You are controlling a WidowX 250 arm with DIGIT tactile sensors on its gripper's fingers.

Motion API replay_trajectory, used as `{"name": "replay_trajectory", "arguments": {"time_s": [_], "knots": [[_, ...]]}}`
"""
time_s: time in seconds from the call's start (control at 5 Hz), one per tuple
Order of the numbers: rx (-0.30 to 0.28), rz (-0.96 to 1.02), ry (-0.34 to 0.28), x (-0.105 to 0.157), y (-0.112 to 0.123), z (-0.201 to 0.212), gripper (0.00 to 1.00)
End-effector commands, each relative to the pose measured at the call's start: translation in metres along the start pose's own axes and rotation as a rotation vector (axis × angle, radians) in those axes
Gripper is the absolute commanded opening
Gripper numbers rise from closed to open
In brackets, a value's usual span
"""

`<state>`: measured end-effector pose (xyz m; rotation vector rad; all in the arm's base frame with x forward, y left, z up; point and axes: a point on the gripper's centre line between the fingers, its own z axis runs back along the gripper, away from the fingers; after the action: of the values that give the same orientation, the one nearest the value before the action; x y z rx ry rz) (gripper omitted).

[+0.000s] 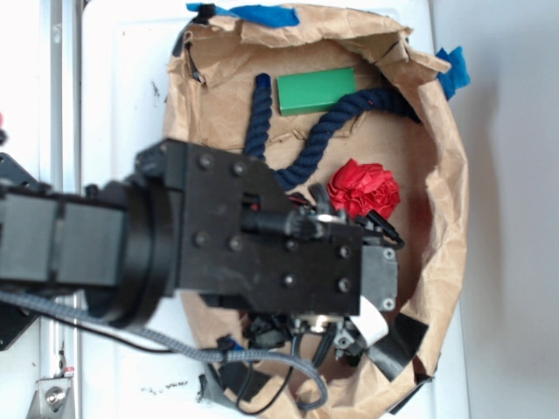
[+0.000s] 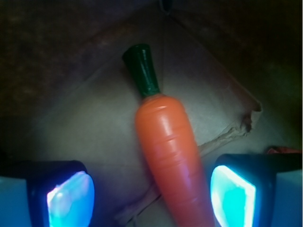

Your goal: Grab the carrot.

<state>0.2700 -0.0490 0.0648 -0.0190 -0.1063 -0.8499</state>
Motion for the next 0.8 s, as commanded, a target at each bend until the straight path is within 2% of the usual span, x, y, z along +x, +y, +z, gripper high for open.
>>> {"name": "replay_trajectory", "arguments": {"time_s": [0.0, 0.2, 0.4, 0.6], "knots": [[0.007, -0.017, 0.010, -0.006, 0.006, -0.024, 1.00], [-0.011, -0.004, 0.048, -0.012, 0.007, -0.045, 0.49], [-0.008, 0.013, 0.027, -0.010, 0.005, -0.039, 0.00], [-0.007, 0.057, -0.019, -0.013, 0.010, -0.014, 0.00]]}}
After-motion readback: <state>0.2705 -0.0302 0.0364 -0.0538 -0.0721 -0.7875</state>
